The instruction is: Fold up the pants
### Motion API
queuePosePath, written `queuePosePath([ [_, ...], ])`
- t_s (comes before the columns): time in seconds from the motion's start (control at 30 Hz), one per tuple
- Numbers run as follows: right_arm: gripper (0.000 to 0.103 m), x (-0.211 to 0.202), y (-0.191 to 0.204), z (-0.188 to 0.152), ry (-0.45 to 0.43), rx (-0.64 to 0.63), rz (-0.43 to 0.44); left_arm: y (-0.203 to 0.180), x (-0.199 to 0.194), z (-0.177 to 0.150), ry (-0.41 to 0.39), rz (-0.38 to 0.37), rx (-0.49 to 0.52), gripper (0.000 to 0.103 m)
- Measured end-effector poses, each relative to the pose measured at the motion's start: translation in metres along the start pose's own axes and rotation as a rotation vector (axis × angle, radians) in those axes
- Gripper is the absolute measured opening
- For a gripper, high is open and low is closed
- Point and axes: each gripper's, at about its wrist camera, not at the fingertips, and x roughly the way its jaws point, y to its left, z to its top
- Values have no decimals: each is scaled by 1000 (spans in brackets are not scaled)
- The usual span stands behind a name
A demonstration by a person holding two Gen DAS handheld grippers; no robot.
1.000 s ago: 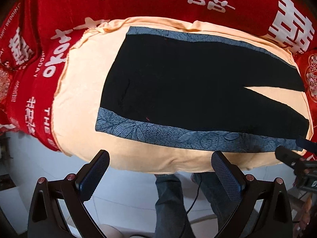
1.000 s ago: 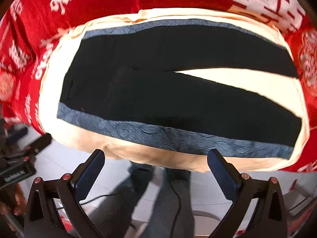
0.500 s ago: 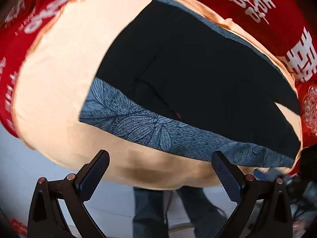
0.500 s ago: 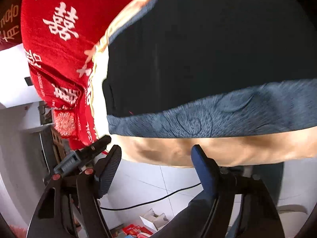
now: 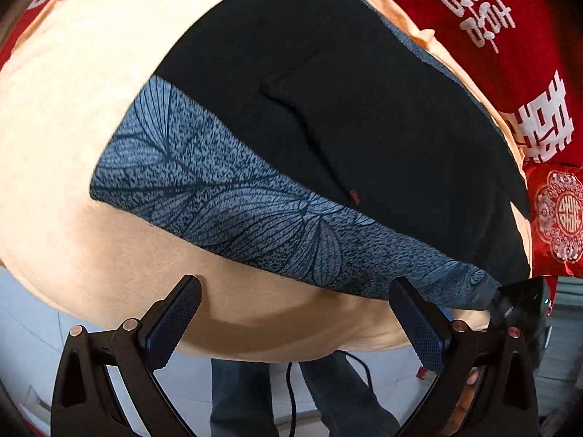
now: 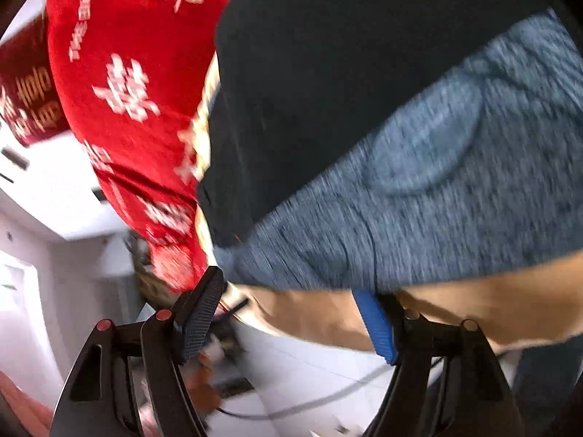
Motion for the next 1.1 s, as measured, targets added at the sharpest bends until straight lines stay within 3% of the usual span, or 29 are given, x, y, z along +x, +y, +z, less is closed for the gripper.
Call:
queuePosePath([
  [0.13, 77, -2, 13, 10, -54, 41, 95, 2, 4, 3, 5, -55, -45, 103],
  [0.23, 77, -16, 36, 13, -60, 19, 156, 5, 7, 6, -3, -136, -116, 103],
  [0.3, 77, -21, 49, 15, -56, -4, 160, 10, 8, 12, -22, -215, -205, 103],
  [0.43, 77, -20, 56, 16, -40, -14, 154, 19, 8, 28, -74, -265, -303, 103],
  [0.57, 77, -14, 41, 16, -13, -5, 119, 11, 10, 35, -93, -233, -268, 102],
  [0.67, 75, -15, 16, 17, -30, 31, 84, 4, 8, 37, -94, -168, -221, 89],
  [0.7, 70, -18, 5, 17, -44, 59, 78, 3, 7, 39, -97, -151, -212, 79],
  [0.73, 66, -21, -5, 17, -58, 93, 75, -1, 9, 42, -92, -126, -201, 75],
  [0.77, 51, -24, -14, 17, -70, 132, 77, -1, 9, 44, -86, -109, -190, 67],
  [0.8, 28, -26, -22, 17, -80, 181, 93, -1, 8, 45, -86, -100, -186, 55],
  [0.83, 18, -32, -31, 15, -101, 250, 128, 1, 8, 46, -80, -84, -178, 48],
  [0.87, 12, -36, -33, 14, -112, 277, 141, 2, 8, 48, -70, -67, -172, 33],
  [0.93, 12, -42, -22, 13, -110, 271, 112, 6, 4, 52, -47, -90, -184, 29],
  [1.1, 11, -63, 48, 30, -56, 76, -31, -17, -29, 63, -77, -93, -119, 29],
])
